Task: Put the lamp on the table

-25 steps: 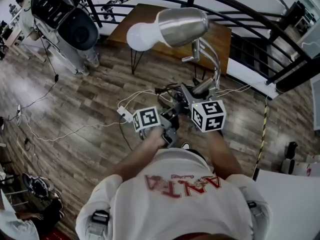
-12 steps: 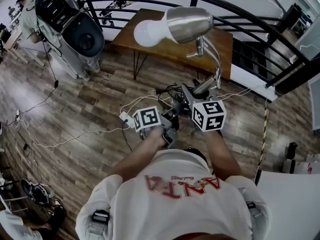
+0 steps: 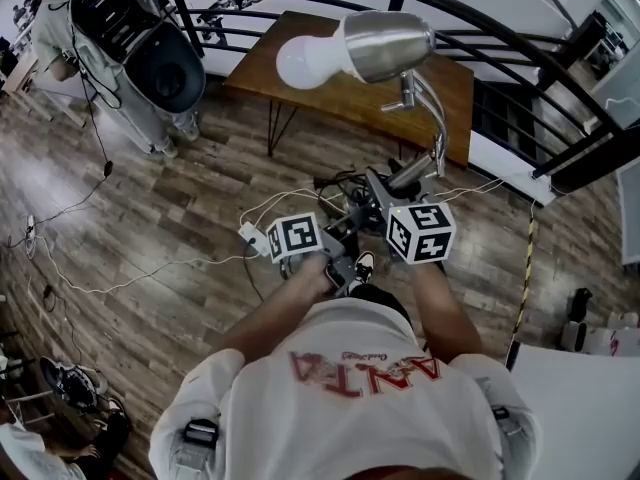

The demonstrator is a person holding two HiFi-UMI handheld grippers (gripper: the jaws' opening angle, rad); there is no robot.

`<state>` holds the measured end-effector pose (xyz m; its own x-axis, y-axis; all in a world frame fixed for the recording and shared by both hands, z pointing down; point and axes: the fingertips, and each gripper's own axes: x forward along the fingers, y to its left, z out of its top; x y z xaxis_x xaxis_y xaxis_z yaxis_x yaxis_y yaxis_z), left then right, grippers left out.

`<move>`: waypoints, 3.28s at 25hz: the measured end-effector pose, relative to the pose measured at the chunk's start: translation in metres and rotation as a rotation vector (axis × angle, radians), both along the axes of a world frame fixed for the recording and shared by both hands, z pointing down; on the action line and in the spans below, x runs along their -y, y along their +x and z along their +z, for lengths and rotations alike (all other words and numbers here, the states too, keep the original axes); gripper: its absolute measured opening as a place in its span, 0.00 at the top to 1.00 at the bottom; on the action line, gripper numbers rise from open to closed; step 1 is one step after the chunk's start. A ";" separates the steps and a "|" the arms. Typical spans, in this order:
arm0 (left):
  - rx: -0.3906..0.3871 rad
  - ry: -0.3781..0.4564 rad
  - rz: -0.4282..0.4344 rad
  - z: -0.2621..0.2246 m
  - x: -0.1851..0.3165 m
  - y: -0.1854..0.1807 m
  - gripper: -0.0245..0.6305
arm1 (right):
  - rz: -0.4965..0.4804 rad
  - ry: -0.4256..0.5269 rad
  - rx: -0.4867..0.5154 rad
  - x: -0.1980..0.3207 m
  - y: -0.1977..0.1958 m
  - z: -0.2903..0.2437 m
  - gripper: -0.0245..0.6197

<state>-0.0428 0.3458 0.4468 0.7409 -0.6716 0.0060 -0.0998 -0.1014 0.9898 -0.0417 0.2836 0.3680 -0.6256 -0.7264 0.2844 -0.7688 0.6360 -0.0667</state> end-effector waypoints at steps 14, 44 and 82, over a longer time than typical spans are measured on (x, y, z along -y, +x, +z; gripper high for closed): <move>0.024 -0.005 -0.045 0.000 0.125 0.014 0.75 | -0.047 0.006 0.029 0.126 0.013 0.000 0.67; 0.027 -0.057 0.062 0.015 0.374 0.104 0.75 | 0.063 -0.041 0.045 0.378 0.111 0.018 0.67; 0.011 -0.079 0.313 0.071 0.666 0.131 0.75 | 0.330 -0.072 0.040 0.669 0.153 0.078 0.67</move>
<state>0.0883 -0.3200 0.5176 0.9112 -0.4079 0.0579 -0.0862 -0.0514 0.9949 0.1115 -0.3858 0.4456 -0.3715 -0.8707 0.3222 -0.9284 0.3456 -0.1366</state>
